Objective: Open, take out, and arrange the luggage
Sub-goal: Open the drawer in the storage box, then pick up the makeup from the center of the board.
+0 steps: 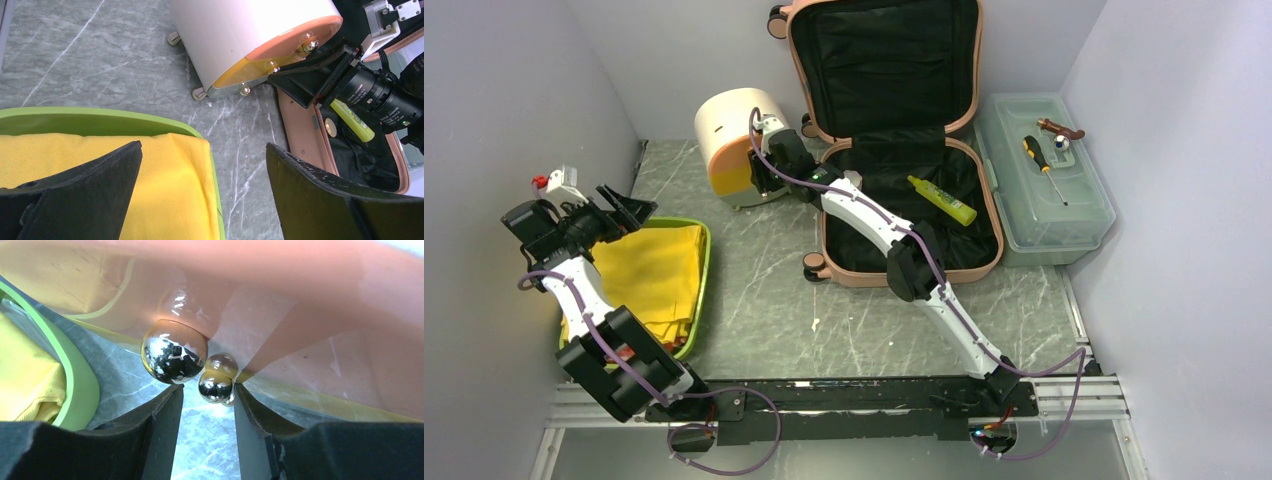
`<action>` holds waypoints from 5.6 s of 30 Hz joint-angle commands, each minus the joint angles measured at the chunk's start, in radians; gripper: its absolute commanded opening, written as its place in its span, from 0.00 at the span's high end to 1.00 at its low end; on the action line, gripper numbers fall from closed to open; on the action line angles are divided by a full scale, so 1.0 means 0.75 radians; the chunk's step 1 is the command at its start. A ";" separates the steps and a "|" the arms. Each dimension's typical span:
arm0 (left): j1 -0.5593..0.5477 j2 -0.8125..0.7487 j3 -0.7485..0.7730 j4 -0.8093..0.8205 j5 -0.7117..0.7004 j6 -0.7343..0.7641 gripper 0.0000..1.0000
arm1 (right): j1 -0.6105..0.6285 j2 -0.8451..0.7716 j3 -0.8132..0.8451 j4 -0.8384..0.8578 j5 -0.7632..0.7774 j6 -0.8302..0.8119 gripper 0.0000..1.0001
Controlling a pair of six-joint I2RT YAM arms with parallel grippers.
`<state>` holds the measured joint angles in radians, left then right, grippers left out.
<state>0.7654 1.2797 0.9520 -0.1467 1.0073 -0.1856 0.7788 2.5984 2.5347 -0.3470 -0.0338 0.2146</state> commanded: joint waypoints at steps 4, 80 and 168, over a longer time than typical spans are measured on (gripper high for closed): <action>0.010 -0.024 -0.003 0.030 0.032 0.011 0.01 | -0.010 -0.023 0.048 0.098 0.078 0.010 0.60; 0.037 -0.066 0.000 0.068 0.082 -0.054 0.00 | -0.411 -1.252 -1.362 0.045 0.079 -0.768 0.01; 0.098 -0.022 -0.052 0.151 0.173 -0.095 0.01 | -0.946 -1.162 -1.307 -0.490 -0.495 -1.221 0.96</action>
<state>0.8318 1.2613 0.9192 -0.0696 1.1030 -0.2493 0.0540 1.8812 1.5410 -0.7235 -0.3050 -0.6884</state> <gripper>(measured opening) 0.995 0.464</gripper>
